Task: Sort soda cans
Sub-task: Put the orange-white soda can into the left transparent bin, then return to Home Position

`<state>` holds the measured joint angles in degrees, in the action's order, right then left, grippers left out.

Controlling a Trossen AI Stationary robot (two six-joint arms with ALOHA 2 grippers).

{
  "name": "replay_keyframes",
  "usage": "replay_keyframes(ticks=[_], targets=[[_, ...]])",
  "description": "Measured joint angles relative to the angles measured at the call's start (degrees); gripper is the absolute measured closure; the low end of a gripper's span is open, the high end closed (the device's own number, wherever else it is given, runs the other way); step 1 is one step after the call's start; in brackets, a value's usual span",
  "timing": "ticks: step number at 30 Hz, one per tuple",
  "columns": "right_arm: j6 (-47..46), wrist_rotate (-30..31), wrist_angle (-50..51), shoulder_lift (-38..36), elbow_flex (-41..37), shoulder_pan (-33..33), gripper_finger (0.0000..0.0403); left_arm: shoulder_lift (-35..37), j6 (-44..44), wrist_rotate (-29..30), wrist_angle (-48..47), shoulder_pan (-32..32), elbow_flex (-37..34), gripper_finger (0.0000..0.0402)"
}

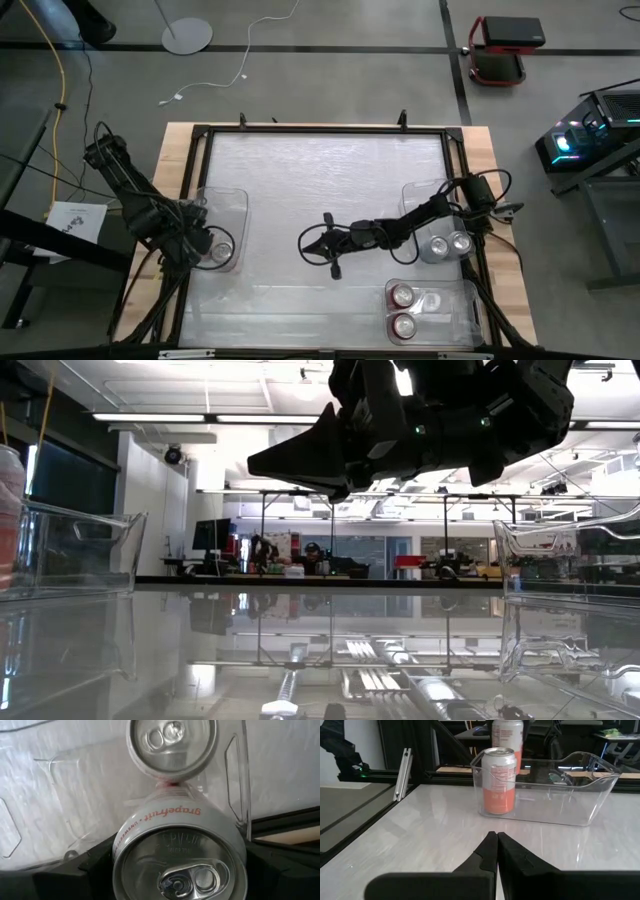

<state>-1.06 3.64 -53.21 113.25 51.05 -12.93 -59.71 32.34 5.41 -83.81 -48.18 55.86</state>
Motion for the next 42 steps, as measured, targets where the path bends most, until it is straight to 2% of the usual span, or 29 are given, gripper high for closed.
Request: replay_keyframes(ticks=[3,9,18,29,32,33,38,42], targets=[[0.00,0.00,0.00,0.00,0.00,-0.13,0.0403,0.13,0.66,-0.67,0.23,0.01,-0.68,0.0114],[0.57,0.18,0.02,0.00,0.00,-0.63,0.0403,0.63,0.97,-4.25,3.07,0.02,-6.34,0.0114],[0.66,0.18,0.00,0.00,0.00,-0.63,0.0403,2.59,1.74,-6.25,10.94,0.02,-12.35,0.0114],[0.66,0.13,0.00,0.00,0.00,-0.63,0.0403,3.17,2.07,-6.04,14.18,0.01,-15.37,0.0114],[0.65,0.13,0.00,0.00,0.00,-0.63,0.0403,3.96,5.23,-5.44,14.76,0.02,-15.51,0.0114],[0.66,0.13,-0.01,0.00,0.00,-0.63,0.0403,4.32,6.71,-4.94,15.28,0.01,-15.59,0.0109],[0.63,0.11,-0.17,0.00,0.00,-0.63,0.0403,5.68,12.86,-2.97,18.95,0.09,-15.06,0.0021],[0.63,-0.15,-0.36,0.00,0.00,-0.63,0.0403,5.67,14.74,-5.10,17.30,0.10,-14.13,0.0021]])
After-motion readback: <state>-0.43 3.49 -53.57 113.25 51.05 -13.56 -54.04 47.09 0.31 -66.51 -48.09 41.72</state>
